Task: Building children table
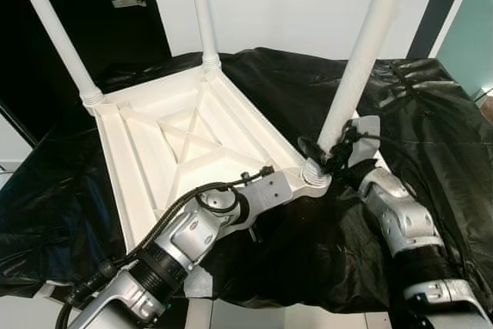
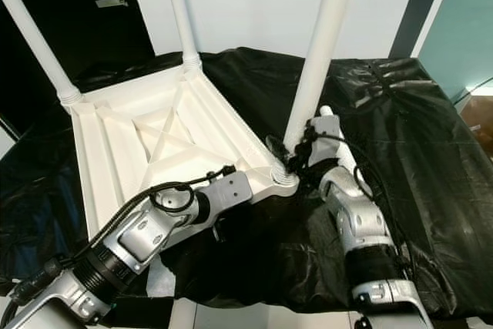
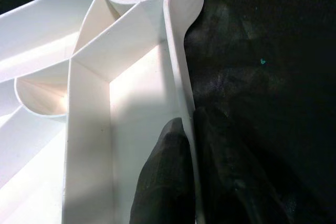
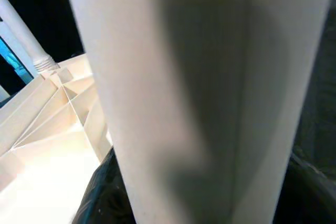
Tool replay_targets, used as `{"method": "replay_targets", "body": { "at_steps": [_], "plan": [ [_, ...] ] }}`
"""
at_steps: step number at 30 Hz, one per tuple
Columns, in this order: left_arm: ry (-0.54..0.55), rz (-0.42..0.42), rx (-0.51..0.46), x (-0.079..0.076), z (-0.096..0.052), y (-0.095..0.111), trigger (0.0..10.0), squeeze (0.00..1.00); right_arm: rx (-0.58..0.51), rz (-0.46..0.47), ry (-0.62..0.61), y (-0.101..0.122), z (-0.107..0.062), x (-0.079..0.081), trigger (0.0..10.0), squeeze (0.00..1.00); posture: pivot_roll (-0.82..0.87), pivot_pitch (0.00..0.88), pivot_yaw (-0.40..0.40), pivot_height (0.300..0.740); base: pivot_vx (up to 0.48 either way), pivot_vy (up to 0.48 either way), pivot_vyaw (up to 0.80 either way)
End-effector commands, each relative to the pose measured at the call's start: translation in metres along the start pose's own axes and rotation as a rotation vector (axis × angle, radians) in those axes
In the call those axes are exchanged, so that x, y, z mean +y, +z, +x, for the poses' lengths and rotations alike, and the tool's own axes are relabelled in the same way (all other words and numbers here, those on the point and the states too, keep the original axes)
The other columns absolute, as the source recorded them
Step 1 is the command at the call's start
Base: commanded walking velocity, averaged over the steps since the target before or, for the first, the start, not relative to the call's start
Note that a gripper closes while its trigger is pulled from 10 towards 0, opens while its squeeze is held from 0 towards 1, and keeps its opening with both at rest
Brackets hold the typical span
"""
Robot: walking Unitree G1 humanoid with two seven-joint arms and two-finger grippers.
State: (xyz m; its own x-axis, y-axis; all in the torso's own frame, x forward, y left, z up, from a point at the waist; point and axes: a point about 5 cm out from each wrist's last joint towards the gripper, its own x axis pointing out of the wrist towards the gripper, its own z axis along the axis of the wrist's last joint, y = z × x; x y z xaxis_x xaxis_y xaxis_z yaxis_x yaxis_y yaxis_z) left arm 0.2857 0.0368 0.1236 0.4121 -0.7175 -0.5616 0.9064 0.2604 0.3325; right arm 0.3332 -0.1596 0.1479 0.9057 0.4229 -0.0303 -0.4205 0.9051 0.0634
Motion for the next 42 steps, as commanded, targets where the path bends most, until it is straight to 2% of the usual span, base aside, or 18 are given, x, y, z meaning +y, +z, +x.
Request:
{"method": "replay_targets", "body": {
  "at_steps": [1,3,5,6,9,12,17,29,32,35,40,42],
  "plan": [
    [0.069,0.071,-0.01,0.012,-0.008,0.007,10.0,0.0,0.154,0.035,-0.079,-0.031,-0.01,-0.013,10.0,0.0,-0.03,0.002,0.031,0.74,0.0,0.0,0.0],
    [0.069,0.071,-0.01,0.012,-0.008,0.007,10.0,0.0,0.162,0.019,-0.069,-0.031,-0.009,-0.014,10.0,0.0,-0.03,0.0,0.029,0.74,0.0,0.0,0.0],
    [0.071,0.072,-0.012,0.012,-0.008,0.008,10.0,0.0,0.189,-0.078,-0.019,-0.028,-0.01,-0.017,10.0,0.0,-0.04,0.0,0.031,0.74,0.0,0.0,0.0],
    [0.071,0.072,-0.012,0.012,-0.008,0.008,10.0,0.0,0.189,-0.078,-0.019,-0.028,-0.01,-0.017,10.0,0.0,-0.04,0.0,0.031,0.74,0.0,0.0,0.0],
    [0.071,0.074,-0.017,0.012,-0.007,0.01,10.0,0.0,0.223,-0.195,0.053,-0.027,-0.011,-0.019,10.0,0.0,-0.04,0.0,0.028,0.74,0.0,0.0,0.0],
    [0.071,0.076,-0.019,0.012,-0.007,0.01,10.0,0.0,0.233,-0.227,0.106,-0.029,-0.012,-0.017,10.0,0.0,-0.04,0.0,0.028,0.74,0.0,0.0,0.0],
    [0.071,0.079,-0.02,0.012,-0.007,0.01,10.0,0.0,0.252,-0.233,0.159,-0.035,-0.016,-0.016,10.0,0.0,-0.03,0.0,0.028,0.74,0.0,0.0,0.0],
    [0.064,0.088,-0.021,0.011,-0.009,0.01,10.0,0.0,0.221,-0.284,0.305,-0.047,-0.024,-0.012,10.0,0.0,-0.03,0.0,0.041,0.74,0.0,0.0,0.0],
    [0.06,0.09,-0.026,0.011,-0.009,0.011,10.0,0.0,0.204,-0.273,0.381,-0.047,-0.026,-0.01,10.0,0.0,-0.03,0.0,0.046,0.74,0.0,0.0,0.0],
    [0.059,0.091,-0.027,0.011,-0.009,0.011,10.0,0.0,0.211,-0.284,0.391,-0.047,-0.027,-0.011,10.0,0.0,-0.03,0.0,0.047,0.74,0.0,0.0,0.0],
    [0.055,0.097,-0.03,0.01,-0.01,0.011,10.0,0.0,0.253,-0.273,0.345,-0.052,-0.026,-0.026,10.0,0.0,-0.02,0.0,0.041,0.74,0.0,0.0,0.0],
    [0.055,0.097,-0.031,0.01,-0.011,0.011,10.0,0.0,0.252,-0.274,0.342,-0.052,-0.026,-0.027,10.0,0.0,-0.02,0.0,0.041,0.74,0.0,0.0,0.0]
  ]
}}
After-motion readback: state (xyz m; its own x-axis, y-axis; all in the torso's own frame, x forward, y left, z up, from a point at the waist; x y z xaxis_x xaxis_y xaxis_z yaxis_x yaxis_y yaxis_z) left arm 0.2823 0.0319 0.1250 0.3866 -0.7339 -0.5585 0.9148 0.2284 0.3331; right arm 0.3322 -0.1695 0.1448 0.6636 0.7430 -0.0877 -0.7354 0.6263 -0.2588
